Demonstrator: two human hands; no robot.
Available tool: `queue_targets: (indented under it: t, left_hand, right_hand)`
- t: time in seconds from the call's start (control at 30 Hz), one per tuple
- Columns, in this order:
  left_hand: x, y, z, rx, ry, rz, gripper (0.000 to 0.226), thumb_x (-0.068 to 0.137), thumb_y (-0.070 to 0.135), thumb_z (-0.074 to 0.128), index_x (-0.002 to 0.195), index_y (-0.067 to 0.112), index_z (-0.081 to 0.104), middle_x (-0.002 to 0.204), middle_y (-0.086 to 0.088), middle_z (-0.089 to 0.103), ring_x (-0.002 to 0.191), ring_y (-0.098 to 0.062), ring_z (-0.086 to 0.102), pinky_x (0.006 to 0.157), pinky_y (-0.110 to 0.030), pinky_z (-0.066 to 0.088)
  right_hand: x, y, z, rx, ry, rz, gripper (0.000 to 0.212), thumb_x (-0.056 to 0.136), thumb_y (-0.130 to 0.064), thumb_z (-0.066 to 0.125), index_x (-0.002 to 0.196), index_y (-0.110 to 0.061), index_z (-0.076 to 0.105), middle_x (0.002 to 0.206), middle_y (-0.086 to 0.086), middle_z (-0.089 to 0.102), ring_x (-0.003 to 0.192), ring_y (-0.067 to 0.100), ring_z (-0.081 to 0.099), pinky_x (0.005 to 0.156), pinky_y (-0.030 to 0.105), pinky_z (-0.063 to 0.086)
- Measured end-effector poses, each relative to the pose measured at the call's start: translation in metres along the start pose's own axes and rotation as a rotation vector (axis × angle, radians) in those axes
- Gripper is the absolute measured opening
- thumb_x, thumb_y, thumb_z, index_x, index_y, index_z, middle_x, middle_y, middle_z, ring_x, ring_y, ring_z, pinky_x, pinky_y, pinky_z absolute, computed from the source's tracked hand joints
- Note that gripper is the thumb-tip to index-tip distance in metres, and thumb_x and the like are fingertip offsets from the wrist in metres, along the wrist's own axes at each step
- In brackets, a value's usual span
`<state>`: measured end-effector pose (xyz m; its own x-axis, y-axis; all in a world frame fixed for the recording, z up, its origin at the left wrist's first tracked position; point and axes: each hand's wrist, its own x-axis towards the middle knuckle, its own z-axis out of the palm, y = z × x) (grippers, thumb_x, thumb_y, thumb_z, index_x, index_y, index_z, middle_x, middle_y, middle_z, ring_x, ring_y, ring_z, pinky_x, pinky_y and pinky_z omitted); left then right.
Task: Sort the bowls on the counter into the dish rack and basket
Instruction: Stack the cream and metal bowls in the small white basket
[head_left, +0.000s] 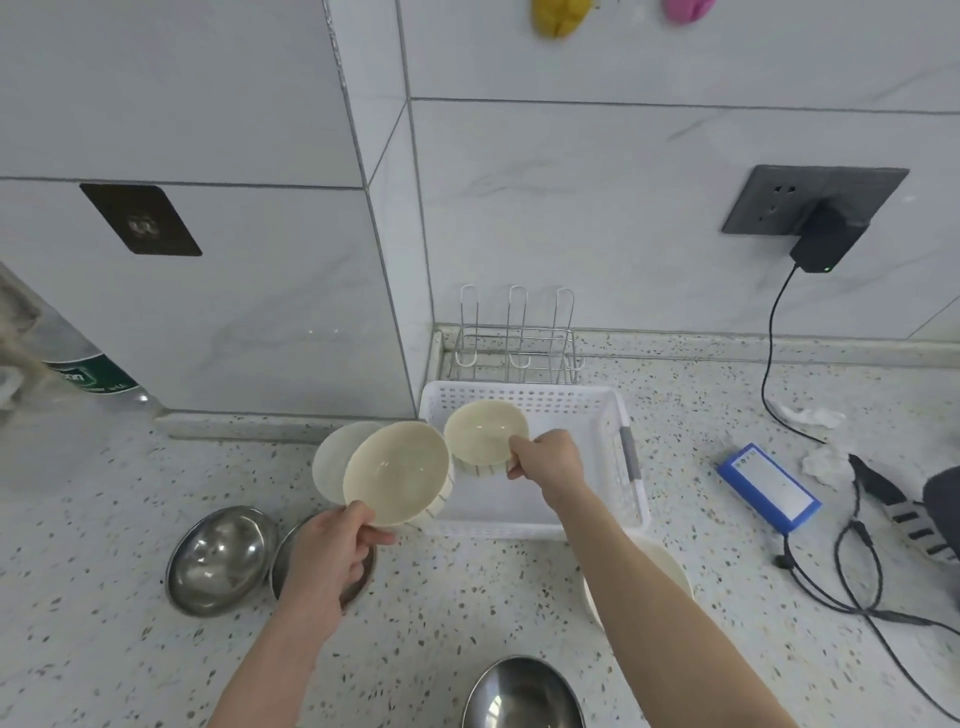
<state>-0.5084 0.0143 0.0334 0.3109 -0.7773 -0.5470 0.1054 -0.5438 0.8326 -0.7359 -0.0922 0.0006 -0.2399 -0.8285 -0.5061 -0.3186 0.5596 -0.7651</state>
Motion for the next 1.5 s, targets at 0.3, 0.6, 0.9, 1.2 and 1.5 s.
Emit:
queue_targets:
  t: [0.3, 0.6, 0.9, 1.2, 1.5]
  left_hand:
    - [0.002, 0.008, 0.001, 0.016, 0.0, -0.001, 0.019, 0.091, 0.006, 0.052, 0.095, -0.008, 0.065, 0.062, -0.008, 0.069, 0.044, -0.009, 0.025, 0.036, -0.017, 0.023]
    - [0.012, 0.011, 0.012, 0.068, 0.021, 0.011, 0.018, 0.092, 0.007, 0.052, 0.093, -0.003, 0.067, 0.075, -0.017, 0.074, 0.043, -0.008, 0.027, 0.037, -0.017, 0.025]
    - [0.037, 0.025, 0.041, 0.293, 0.002, 0.181, 0.015, 0.089, 0.015, 0.055, 0.085, 0.016, 0.07, 0.064, -0.001, 0.074, 0.036, 0.003, 0.047, 0.05, -0.026, 0.034]
    - [0.059, 0.04, 0.071, 0.42, -0.102, 0.193, 0.019, 0.086, 0.024, 0.056, 0.078, 0.014, 0.071, 0.062, 0.003, 0.074, 0.054, 0.0, 0.06, 0.055, -0.027, 0.038]
    - [0.079, 0.04, 0.073, 0.584, -0.035, 0.312, 0.027, 0.091, 0.037, 0.059, 0.114, 0.023, 0.059, 0.07, 0.009, 0.073, 0.075, -0.005, 0.068, 0.058, -0.027, 0.045]
  right_hand:
    - [0.023, 0.006, 0.022, -0.015, -0.036, 0.019, 0.025, 0.079, -0.009, 0.054, 0.082, 0.011, 0.07, 0.059, 0.01, 0.069, 0.057, 0.015, 0.065, 0.071, 0.034, 0.059]
    - [0.02, 0.01, 0.028, 0.102, -0.089, 0.081, 0.018, 0.084, -0.006, 0.054, 0.067, -0.004, 0.061, 0.067, 0.012, 0.067, 0.031, 0.001, 0.046, 0.033, 0.014, 0.031]
    - [-0.006, -0.002, -0.009, 0.067, -0.053, -0.249, 0.036, 0.096, -0.053, 0.042, 0.092, -0.028, 0.067, 0.061, -0.004, 0.071, 0.057, -0.003, 0.059, 0.061, 0.025, 0.041]
    - [-0.01, -0.021, -0.013, -0.207, -0.072, -0.338, 0.025, 0.085, -0.017, 0.054, 0.109, -0.015, 0.061, 0.072, 0.007, 0.071, 0.064, 0.017, 0.06, 0.05, 0.023, 0.04]
    - [0.013, -0.031, 0.005, -0.297, -0.003, -0.299, 0.024, 0.085, -0.014, 0.052, 0.106, -0.005, 0.059, 0.088, 0.014, 0.071, 0.084, 0.028, 0.066, 0.068, 0.033, 0.052]
